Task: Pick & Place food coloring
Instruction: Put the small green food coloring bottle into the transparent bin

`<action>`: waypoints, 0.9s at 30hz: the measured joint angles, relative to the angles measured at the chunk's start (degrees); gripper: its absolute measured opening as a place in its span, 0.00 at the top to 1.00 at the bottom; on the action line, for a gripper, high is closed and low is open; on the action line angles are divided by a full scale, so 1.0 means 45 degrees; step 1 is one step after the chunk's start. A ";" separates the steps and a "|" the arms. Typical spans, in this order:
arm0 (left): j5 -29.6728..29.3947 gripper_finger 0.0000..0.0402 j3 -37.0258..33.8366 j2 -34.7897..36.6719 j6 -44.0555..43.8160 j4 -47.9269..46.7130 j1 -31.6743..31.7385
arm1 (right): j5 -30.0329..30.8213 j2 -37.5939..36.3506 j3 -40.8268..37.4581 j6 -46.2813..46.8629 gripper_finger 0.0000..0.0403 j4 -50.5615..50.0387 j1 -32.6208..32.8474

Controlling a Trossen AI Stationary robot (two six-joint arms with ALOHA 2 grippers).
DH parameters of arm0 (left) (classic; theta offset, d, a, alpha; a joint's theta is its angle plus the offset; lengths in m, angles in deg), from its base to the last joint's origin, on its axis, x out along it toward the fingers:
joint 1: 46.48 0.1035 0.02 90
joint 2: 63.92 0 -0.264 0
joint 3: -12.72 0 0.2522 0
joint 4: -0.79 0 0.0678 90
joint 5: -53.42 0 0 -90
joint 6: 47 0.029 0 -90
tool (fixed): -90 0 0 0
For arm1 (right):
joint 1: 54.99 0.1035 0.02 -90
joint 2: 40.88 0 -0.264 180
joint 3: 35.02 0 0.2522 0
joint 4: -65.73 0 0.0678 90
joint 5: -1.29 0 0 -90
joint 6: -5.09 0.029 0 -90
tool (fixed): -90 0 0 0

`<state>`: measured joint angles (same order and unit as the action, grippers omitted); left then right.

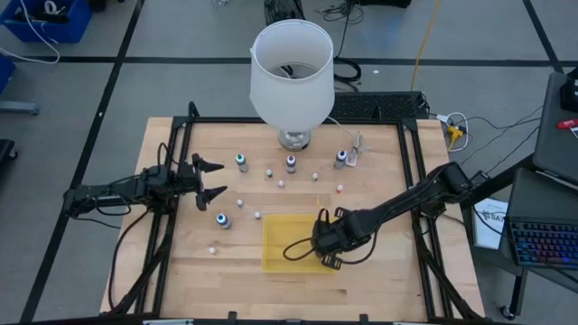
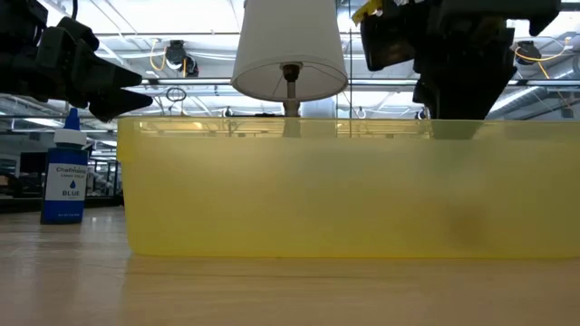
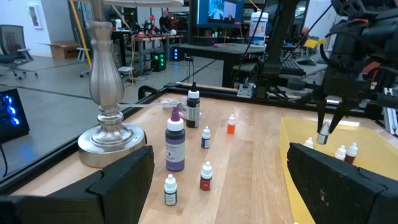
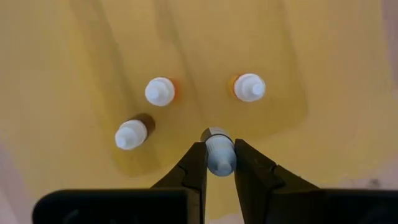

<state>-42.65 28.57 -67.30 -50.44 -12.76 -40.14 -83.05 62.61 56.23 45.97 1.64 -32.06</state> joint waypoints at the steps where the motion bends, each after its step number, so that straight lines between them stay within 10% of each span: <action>1: 0.0000 0.09 0.0000 0.0004 0.0000 -0.0001 0.0000 | -0.0007 0.0104 0.0000 0.0000 0.89 0.0085 0.0000; 14: -0.0005 0.09 0.0000 0.0000 0.0000 0.0000 -0.0004 | -0.0294 0.0691 -0.0010 -0.0208 0.89 0.0579 -0.0005; 27: -0.0002 0.09 0.0000 0.0004 0.0000 0.0000 -0.0003 | -0.0282 0.0678 -0.0010 0.0432 0.60 0.0748 -0.0015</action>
<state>-42.65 28.57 -67.28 -50.44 -12.76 -40.15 -84.32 65.67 56.19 47.92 5.01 -32.12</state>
